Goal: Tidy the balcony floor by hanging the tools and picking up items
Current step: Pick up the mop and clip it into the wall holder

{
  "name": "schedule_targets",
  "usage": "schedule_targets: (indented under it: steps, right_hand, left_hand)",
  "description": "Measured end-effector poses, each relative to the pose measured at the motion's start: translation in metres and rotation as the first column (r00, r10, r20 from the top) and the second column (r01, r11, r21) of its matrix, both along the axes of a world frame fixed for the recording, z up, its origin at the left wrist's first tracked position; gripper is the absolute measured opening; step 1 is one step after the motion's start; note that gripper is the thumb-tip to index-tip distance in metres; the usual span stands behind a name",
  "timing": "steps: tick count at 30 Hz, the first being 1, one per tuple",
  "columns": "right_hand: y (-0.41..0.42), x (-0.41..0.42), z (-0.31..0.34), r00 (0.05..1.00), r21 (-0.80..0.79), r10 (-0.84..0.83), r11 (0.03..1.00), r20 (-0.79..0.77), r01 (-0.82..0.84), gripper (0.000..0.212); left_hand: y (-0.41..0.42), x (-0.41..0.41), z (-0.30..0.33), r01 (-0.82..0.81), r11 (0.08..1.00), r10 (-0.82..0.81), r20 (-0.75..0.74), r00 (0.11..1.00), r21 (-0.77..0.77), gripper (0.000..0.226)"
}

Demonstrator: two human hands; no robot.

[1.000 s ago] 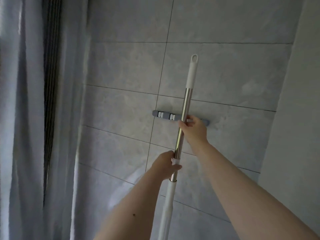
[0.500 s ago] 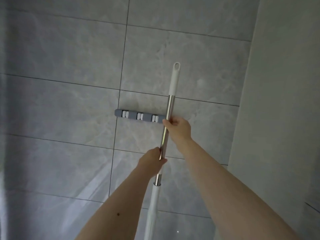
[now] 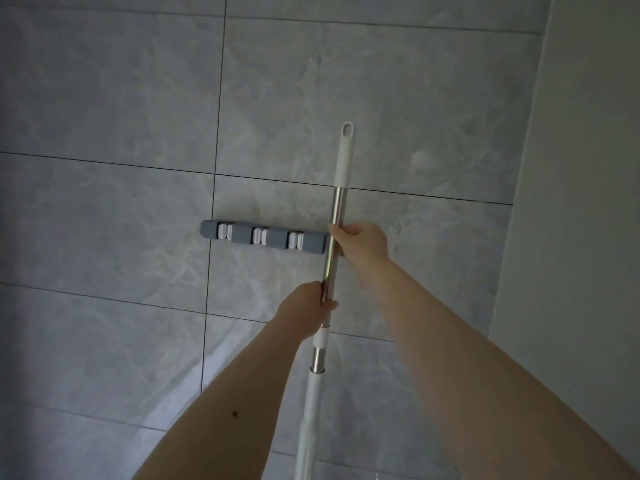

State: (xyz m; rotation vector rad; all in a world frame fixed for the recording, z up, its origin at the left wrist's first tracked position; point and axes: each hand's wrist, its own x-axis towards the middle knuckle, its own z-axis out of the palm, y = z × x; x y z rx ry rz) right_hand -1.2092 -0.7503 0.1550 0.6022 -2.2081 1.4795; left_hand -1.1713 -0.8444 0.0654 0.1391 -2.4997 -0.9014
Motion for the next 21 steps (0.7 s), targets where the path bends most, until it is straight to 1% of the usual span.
schedule_targets:
  steps: [2,5,8,12,15,18,21]
  right_hand:
    - [0.001,-0.013,0.006,0.999,-0.033,0.023,0.999,-0.041,-0.025,0.028]
    - [0.003,-0.026,0.013,0.995,0.005,0.054,0.999,-0.087,-0.054,0.031]
    - [0.002,-0.037,0.013,0.994,0.033,0.041,0.999,-0.106,-0.038,0.026]
    - [-0.001,-0.047,0.016,0.995,0.021,0.05,0.999,-0.091,-0.048,0.02]
    - [-0.002,-0.051,0.021,0.992,0.058,0.051,0.997,-0.112,-0.045,0.022]
    - [-0.001,-0.052,0.024,0.992,0.083,0.048,0.996,-0.119,-0.038,0.022]
    - [0.001,-0.052,0.025,0.995,0.067,0.052,0.997,-0.089,-0.046,0.027]
  left_hand:
    - [0.0,-0.01,-0.004,-0.022,1.0,0.022,0.011,1.0,-0.013,0.023]
    - [0.001,-0.02,-0.01,-0.052,0.998,0.052,0.029,0.998,-0.026,0.028]
    - [0.003,-0.031,-0.009,-0.084,0.996,0.085,0.038,0.996,-0.039,0.029]
    - [0.004,-0.043,-0.004,-0.105,0.994,0.107,0.05,0.993,-0.041,0.029]
    - [0.001,-0.048,0.001,-0.102,0.99,0.11,0.083,0.99,-0.098,0.03]
    - [-0.001,-0.048,0.003,-0.077,0.991,0.088,0.097,0.991,-0.114,0.03]
    - [0.0,-0.048,0.004,-0.094,0.987,0.106,0.09,0.99,-0.128,0.022]
